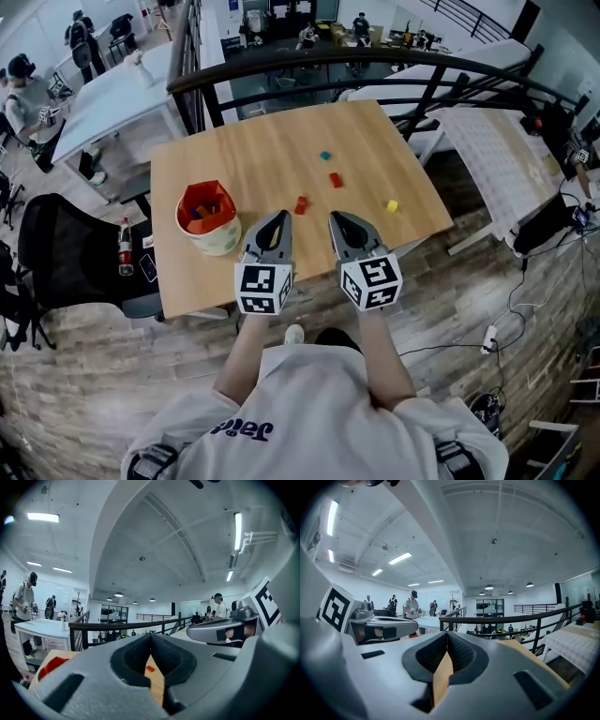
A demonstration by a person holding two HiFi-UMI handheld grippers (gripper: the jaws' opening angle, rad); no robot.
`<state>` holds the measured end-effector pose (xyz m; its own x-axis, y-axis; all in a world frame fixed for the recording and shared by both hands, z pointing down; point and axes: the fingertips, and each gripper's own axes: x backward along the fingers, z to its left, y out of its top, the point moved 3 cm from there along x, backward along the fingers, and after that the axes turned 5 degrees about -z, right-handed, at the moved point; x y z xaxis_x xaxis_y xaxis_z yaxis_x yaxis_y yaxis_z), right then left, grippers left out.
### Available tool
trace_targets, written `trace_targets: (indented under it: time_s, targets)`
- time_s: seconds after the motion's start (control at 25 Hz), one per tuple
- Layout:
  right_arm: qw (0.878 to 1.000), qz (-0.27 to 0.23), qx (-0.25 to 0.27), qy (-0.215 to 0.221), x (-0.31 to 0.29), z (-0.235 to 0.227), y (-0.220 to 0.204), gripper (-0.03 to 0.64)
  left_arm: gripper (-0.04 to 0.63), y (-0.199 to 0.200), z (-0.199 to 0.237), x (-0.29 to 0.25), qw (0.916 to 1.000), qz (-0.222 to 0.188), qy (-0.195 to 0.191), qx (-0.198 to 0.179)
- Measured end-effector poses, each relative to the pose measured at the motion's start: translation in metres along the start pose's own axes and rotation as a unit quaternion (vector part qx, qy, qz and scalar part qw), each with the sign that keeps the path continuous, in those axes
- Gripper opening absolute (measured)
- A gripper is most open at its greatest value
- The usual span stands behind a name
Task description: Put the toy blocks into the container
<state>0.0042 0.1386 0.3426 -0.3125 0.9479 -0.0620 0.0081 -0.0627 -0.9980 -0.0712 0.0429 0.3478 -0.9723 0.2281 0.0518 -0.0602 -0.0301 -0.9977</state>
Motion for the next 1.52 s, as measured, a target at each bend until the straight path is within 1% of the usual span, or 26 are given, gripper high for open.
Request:
trace_targets:
  time_s: [0.08, 0.2, 0.32, 0.4, 0.48, 0.56, 0.64, 0.68, 0.72, 0.8, 0.88, 0.96, 1.08, 1.24, 1.28, 1.32, 1.36, 1.44, 1.52]
  targets:
    - [1.0, 0.004, 0.004, 0.031, -0.015, 0.008, -0.005, 0.015, 0.007, -0.007, 0.009, -0.005, 1.0, 0.005, -0.004, 0.007]
    - [0.995, -0.006, 0.015, 0.102, -0.035, 0.016, -0.012, 0.015, 0.006, -0.019, 0.018, -0.014, 0.9998, 0.012, -0.01, 0.012]
    - [0.99, 0.016, 0.05, 0.128, -0.061, 0.004, -0.023, 0.015, 0.008, -0.031, 0.032, -0.028, 0.9996, 0.022, -0.016, -0.004]
    - [0.985, 0.043, 0.075, 0.149, -0.079, -0.005, -0.033, 0.015, 0.007, -0.043, 0.042, -0.036, 0.9993, 0.033, -0.016, -0.004]
    - [0.976, 0.067, 0.104, 0.181, -0.097, -0.012, -0.045, 0.015, 0.007, -0.055, 0.052, -0.043, 0.999, 0.041, -0.015, 0.004]
    - [0.963, 0.092, 0.133, 0.215, -0.113, -0.02, -0.06, 0.017, 0.008, -0.069, 0.062, -0.052, 0.9987, 0.048, -0.011, 0.009]
    - [0.946, 0.123, 0.158, 0.254, -0.129, -0.025, -0.079, 0.017, 0.008, -0.086, 0.07, -0.058, 0.998, 0.06, -0.003, 0.018]
    - [0.934, 0.137, 0.175, 0.278, -0.137, -0.026, -0.09, 0.017, 0.007, -0.094, 0.074, -0.061, 0.9976, 0.066, -0.001, 0.021]
    - [0.92, 0.15, 0.198, 0.303, -0.146, -0.028, -0.1, 0.017, 0.008, -0.101, 0.078, -0.066, 0.9973, 0.07, 0.0, 0.023]
    - [0.886, 0.173, 0.254, 0.347, -0.166, -0.036, -0.118, 0.017, 0.008, -0.113, 0.086, -0.08, 0.9969, 0.074, 0.0, 0.024]
    - [0.852, 0.195, 0.296, 0.384, -0.183, -0.044, -0.138, 0.017, 0.006, -0.125, 0.094, -0.09, 0.9964, 0.079, 0.003, 0.029]
    - [0.817, 0.217, 0.327, 0.422, -0.196, -0.05, -0.162, 0.017, 0.006, -0.138, 0.101, -0.097, 0.9954, 0.088, 0.01, 0.036]
    - [0.76, 0.246, 0.369, 0.474, -0.21, -0.059, -0.197, 0.018, 0.007, -0.156, 0.11, -0.109, 0.9934, 0.1, 0.022, 0.05]
    - [0.685, 0.266, 0.419, 0.534, -0.223, -0.064, -0.244, 0.02, 0.006, -0.176, 0.117, -0.122, 0.9913, 0.113, 0.033, 0.059]
    - [0.667, 0.269, 0.428, 0.547, -0.227, -0.064, -0.255, 0.031, 0.007, -0.181, 0.118, -0.124, 0.9907, 0.117, 0.035, 0.061]
    - [0.65, 0.273, 0.437, 0.559, -0.23, -0.064, -0.265, 0.094, 0.007, -0.186, 0.119, -0.127, 0.9901, 0.12, 0.037, 0.062]
    - [0.632, 0.276, 0.448, 0.569, -0.233, -0.065, -0.274, 0.19, 0.007, -0.19, 0.12, -0.129, 0.9897, 0.124, 0.038, 0.062]
    - [0.592, 0.275, 0.477, 0.588, -0.239, -0.069, -0.289, 0.201, 0.006, -0.197, 0.122, -0.133, 0.9885, 0.131, 0.043, 0.062]
    - [0.546, 0.268, 0.51, 0.608, -0.244, -0.074, -0.303, 0.201, 0.007, -0.204, 0.125, -0.133, 0.9856, 0.145, 0.052, 0.07]
